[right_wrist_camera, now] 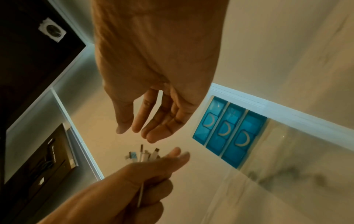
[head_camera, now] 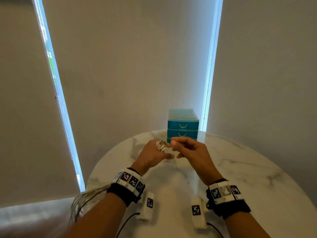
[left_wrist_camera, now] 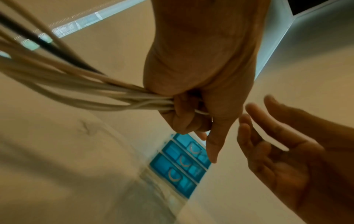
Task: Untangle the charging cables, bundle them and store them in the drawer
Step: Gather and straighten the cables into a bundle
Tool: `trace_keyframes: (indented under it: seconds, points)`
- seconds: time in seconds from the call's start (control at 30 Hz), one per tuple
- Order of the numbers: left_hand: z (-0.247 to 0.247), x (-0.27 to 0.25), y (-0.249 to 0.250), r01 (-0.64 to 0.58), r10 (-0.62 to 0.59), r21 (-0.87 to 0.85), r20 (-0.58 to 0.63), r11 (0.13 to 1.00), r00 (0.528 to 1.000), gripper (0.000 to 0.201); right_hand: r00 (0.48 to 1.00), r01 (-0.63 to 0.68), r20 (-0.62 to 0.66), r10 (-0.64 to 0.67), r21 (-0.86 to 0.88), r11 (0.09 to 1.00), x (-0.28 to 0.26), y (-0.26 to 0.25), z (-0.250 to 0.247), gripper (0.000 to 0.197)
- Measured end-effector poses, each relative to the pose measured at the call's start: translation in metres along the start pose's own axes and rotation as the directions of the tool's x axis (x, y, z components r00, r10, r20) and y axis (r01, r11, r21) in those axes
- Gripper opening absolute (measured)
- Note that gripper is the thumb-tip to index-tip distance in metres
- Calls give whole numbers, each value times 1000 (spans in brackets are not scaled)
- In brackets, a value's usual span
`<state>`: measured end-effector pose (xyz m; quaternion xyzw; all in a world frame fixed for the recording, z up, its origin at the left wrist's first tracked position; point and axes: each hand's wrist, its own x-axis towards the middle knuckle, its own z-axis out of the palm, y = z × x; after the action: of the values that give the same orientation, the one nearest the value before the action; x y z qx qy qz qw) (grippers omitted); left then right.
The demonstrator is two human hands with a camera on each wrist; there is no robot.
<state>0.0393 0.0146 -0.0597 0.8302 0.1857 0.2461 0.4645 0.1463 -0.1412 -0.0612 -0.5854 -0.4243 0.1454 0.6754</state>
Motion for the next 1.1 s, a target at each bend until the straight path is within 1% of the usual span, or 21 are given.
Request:
trace_keyframes:
  seconds: [0.07, 0.13, 0.2, 0.27, 0.3, 0.33, 0.37, 0.43, 0.47, 0.5, 0.57, 0.6, 0.63, 0.67, 0.73, 0.8, 0.87, 0.9, 0.97, 1.03, 1.1]
  points:
    - [22, 5, 2, -29, 29, -2, 43, 1000, 999, 40, 1000, 1, -12, -2, -45, 999, 0, 7, -9, 19]
    - [41, 10, 4, -46, 47, -6, 72, 999, 996, 42, 998, -9, -57, 4, -86, 996, 1, 17, -21, 17]
    - [58, 14, 4, -55, 61, -63, 105, 997, 993, 39, 995, -38, -97, 28, -106, 994, 1, 25, -32, 19]
    - [69, 16, 5, -2, 18, -150, 106, 989, 994, 31, 990, -62, -128, 55, -53, 997, 0, 30, -41, 23]
    - [71, 16, 5, 51, -28, -197, 117, 979, 993, 25, 984, -78, -160, 77, 2, 997, 0, 31, -43, 24]
    - [71, 17, 3, 122, -80, -279, 157, 953, 984, 21, 973, -97, -205, 107, 60, 993, 0, 32, -45, 26]
    - [70, 18, 1, 201, -118, -393, 224, 898, 967, 22, 957, -116, -254, 140, 106, 988, 1, 35, -47, 27]
    - [64, 22, -3, 332, -126, -621, 351, 710, 928, 31, 918, -163, -334, 214, 174, 971, 4, 45, -47, 22]
    - [60, 23, -5, 363, -115, -703, 375, 612, 920, 37, 900, -195, -346, 263, 220, 956, 4, 50, -45, 18]
    - [55, 23, -5, 364, -93, -770, 374, 523, 923, 41, 888, -232, -337, 314, 262, 937, 4, 55, -41, 18]
    - [48, 22, -3, 318, -23, -869, 335, 380, 942, 37, 868, -311, -275, 414, 350, 884, 2, 57, -26, 22]
    - [46, 22, -4, 293, -1, -901, 309, 321, 951, 32, 862, -357, -206, 464, 405, 842, 1, 55, -17, 21]
    - [45, 21, -4, 270, 12, -922, 285, 277, 959, 28, 858, -407, -101, 503, 463, 788, -1, 53, -8, 20]
    - [45, 19, -5, 252, 15, -935, 264, 249, 964, 27, 861, -457, 35, 508, 493, 740, -6, 49, 0, 21]
    - [48, 16, -6, 233, 7, -945, 241, 230, 971, 27, 849, -528, 263, 458, 462, 712, -14, 46, 13, 28]
    - [52, 15, -7, 235, -15, -940, 238, 247, 971, 27, 805, -585, 388, 448, 393, 710, -23, 43, 16, 22]
    - [54, 16, -8, 246, -30, -931, 247, 270, 969, 27, 764, -622, 443, 469, 311, 719, -28, 38, 15, 16]
    - [53, 16, -8, 251, -33, -929, 251, 271, 967, 27, 753, -628, 443, 487, 261, 733, -29, 36, 13, 20]
    - [50, 16, -8, 261, -30, -930, 262, 260, 965, 25, 741, -630, 408, 534, 146, 763, -27, 33, 10, 37]
    - [49, 17, -9, 277, -18, -925, 282, 259, 959, 22, 739, -603, 382, 555, 8, 798, -26, 30, 9, 56]
    - [50, 18, -12, 285, -10, -917, 294, 280, 956, 19, 748, -565, 356, 560, -101, 819, -24, 27, 6, 66]
